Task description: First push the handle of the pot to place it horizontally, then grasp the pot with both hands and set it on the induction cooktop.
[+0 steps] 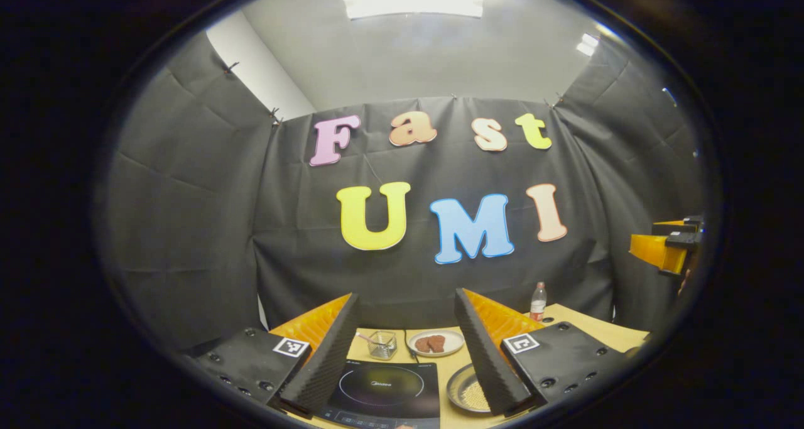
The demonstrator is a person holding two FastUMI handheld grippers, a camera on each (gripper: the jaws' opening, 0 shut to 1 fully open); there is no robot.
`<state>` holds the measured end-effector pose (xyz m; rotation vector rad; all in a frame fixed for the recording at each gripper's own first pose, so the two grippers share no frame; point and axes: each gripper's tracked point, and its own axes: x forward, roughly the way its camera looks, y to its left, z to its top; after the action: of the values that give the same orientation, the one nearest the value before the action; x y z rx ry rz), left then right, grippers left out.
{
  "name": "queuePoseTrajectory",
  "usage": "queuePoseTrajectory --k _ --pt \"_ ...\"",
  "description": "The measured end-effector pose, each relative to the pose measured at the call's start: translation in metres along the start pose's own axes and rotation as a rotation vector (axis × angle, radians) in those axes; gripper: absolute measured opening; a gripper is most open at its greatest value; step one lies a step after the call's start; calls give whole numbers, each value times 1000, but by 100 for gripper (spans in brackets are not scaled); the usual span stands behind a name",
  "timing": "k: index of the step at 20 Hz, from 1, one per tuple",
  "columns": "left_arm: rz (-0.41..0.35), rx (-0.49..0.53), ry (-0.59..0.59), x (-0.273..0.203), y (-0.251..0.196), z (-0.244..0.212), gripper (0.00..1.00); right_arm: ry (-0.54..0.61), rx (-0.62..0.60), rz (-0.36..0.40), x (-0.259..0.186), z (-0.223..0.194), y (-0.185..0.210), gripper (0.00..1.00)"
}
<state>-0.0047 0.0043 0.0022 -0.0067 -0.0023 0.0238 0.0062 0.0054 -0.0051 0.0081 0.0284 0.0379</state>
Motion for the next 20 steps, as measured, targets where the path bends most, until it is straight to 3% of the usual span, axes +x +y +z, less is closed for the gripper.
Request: queuePoseTrajectory --k 2,3,9,11,15,16,17,18,20 --pt "2 -2 1 -1 2 1 100 1 -8 -7 1 0 -1 86" --pt "4 -3 2 -1 3 1 100 -1 -8 -2 1 1 -1 66" --pt "8 -5 4 -3 4 -1 100 11 -12 -4 -5 -4 4 65" --pt "10 3 4 -3 4 -1 100 6 -6 -3 -1 -2 2 20" --pt "14 8 2 -5 4 2 100 18 -2 37 3 -6 8 20" --pt "15 8 0 -4 2 2 100 7 -1 -17 2 -7 -3 20" --pt "17 10 -2 -4 1 3 100 -3 0 -4 3 -2 -7 7" --pt "20 13 -3 -4 1 4 100 -1 3 17 1 -3 2 1" --pt "20 11 -1 -4 -3 4 96 1 -4 46 2 -6 5 1"
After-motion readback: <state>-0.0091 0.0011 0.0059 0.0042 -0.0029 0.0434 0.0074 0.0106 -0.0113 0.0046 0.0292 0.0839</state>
